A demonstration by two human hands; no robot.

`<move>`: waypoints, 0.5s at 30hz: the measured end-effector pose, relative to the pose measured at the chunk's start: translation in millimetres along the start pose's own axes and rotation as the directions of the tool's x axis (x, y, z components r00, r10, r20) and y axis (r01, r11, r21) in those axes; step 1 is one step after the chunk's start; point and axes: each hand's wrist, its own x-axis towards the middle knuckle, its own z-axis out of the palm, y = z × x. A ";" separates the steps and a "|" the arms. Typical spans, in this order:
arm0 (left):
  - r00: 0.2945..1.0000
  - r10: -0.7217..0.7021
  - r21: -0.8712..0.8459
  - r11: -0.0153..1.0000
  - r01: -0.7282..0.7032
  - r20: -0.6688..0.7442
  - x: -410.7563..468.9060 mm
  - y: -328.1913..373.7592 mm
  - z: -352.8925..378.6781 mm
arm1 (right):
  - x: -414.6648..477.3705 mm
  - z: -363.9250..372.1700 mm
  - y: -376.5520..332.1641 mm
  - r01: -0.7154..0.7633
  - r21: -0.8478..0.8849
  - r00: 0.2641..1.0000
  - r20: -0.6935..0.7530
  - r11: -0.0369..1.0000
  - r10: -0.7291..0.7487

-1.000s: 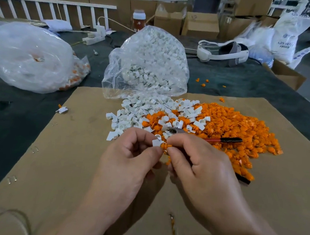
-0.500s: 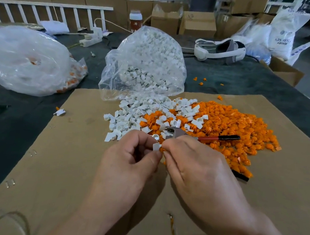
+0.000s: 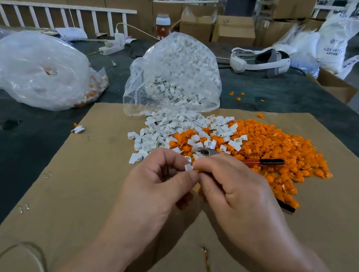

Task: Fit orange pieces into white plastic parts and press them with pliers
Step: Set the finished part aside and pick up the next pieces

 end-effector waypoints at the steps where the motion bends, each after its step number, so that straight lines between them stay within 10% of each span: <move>1: 1.000 -0.005 0.025 1.000 0.006 -0.008 0.2 -0.4 -0.4 | -0.2 0.2 0.5 -0.002 -0.009 1.000 0.021 1.000 0.002; 8: 0.998 -0.044 0.106 0.993 0.049 -0.049 1.5 0.0 -2.7 | 1.3 -3.7 10.2 0.033 -0.255 0.996 0.086 0.966 -0.012; 15: 0.977 -0.214 -0.166 0.963 0.212 0.011 7.8 2.6 -10.5 | -1.3 -31.1 49.0 -0.159 -0.686 0.858 0.261 0.710 0.443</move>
